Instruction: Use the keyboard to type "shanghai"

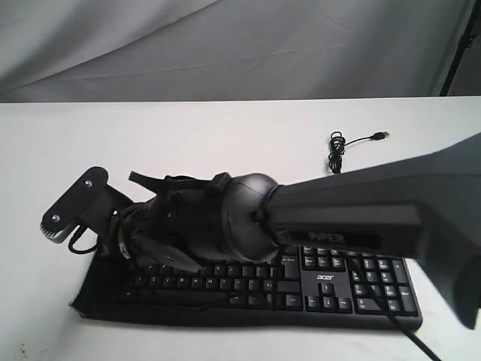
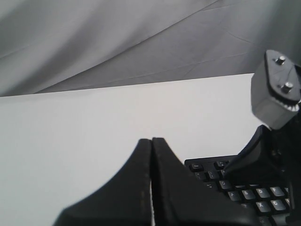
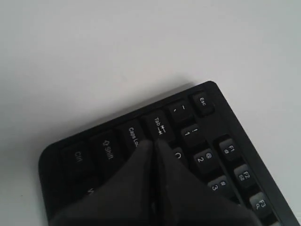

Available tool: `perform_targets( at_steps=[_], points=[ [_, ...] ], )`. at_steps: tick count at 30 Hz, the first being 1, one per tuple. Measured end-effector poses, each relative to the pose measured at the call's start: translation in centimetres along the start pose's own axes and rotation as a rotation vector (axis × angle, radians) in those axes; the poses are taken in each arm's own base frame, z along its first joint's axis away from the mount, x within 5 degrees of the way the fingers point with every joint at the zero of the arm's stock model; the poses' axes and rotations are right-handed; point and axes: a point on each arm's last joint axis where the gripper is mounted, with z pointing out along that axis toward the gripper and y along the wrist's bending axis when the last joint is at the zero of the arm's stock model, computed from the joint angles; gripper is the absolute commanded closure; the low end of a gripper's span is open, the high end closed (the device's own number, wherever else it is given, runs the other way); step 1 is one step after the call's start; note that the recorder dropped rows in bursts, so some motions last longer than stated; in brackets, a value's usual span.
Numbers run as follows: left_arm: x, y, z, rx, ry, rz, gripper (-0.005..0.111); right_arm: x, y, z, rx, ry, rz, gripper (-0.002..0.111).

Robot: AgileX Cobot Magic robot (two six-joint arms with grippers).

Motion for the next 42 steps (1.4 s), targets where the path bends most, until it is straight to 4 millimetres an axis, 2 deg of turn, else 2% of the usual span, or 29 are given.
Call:
perform_targets(
  at_steps=[3,14,42],
  points=[
    [0.0,0.0,0.0,0.000,0.000,0.000,0.107,0.3,0.1,1.0,-0.001,0.015,-0.001,0.108],
    [0.0,0.0,0.0,0.000,0.000,0.000,0.107,1.0,-0.2,1.9,0.003,0.040,-0.002,0.108],
    [0.0,0.0,0.0,0.000,0.000,0.000,0.107,1.5,-0.4,2.5,0.006,0.058,0.001,0.108]
  ],
)
